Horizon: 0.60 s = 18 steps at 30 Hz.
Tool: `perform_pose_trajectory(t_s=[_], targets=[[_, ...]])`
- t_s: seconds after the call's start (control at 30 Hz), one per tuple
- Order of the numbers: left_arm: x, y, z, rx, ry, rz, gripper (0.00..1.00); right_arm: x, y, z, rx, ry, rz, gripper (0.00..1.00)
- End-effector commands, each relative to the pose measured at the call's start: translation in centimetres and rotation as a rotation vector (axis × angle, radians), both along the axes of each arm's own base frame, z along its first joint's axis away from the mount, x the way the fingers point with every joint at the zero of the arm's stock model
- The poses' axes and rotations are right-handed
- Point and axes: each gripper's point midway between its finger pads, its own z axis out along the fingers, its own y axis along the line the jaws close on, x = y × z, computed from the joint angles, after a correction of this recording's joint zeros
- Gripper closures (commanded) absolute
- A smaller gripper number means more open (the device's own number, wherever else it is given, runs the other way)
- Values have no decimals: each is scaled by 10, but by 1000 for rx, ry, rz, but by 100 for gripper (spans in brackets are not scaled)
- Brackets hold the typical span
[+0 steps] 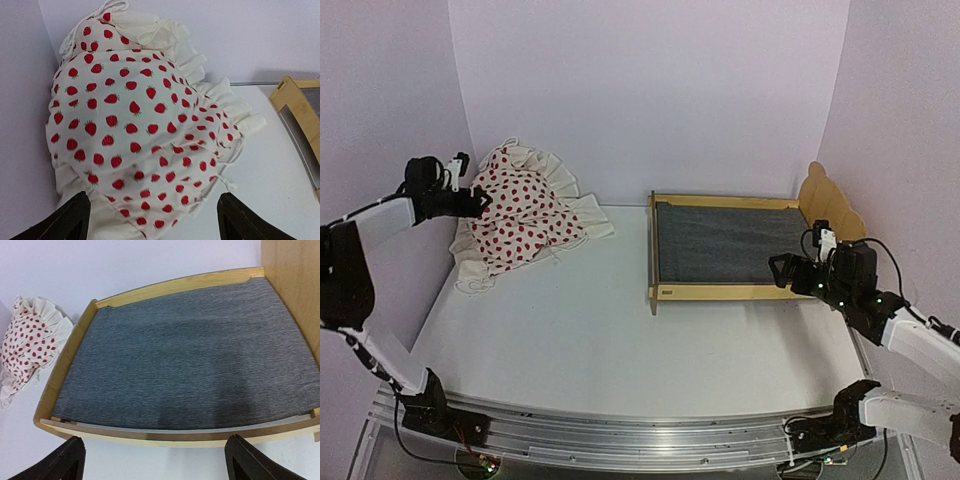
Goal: Set up the pet bed
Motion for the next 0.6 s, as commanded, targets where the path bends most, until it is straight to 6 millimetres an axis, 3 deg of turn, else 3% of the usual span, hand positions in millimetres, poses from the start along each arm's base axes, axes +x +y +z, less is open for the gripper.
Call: perform_pose_trajectory(t_s=[0.0, 0.07, 0.17, 0.33, 0.4, 0.43, 0.47, 0.57], targets=[[50, -22, -58, 206, 239, -101, 9, 2, 33, 16, 112, 52, 137, 3], [70, -45, -65, 275, 222, -156, 7, 7, 37, 25, 119, 44, 154, 4], [91, -68, -93, 360, 207, -227, 4, 15, 42, 41, 129, 24, 166, 4], [121, -62, -139, 424, 218, -174, 4, 22, 47, 55, 157, 14, 168, 4], [132, -59, -152, 423, 219, -141, 8, 24, 49, 59, 172, 15, 165, 5], [136, -58, -155, 422, 218, -129, 13, 24, 49, 61, 181, 13, 164, 5], [138, -58, -158, 415, 219, -126, 29, 23, 50, 64, 187, 10, 163, 5], [141, -63, -141, 371, 196, -117, 93, 23, 49, 69, 192, -2, 146, 6]])
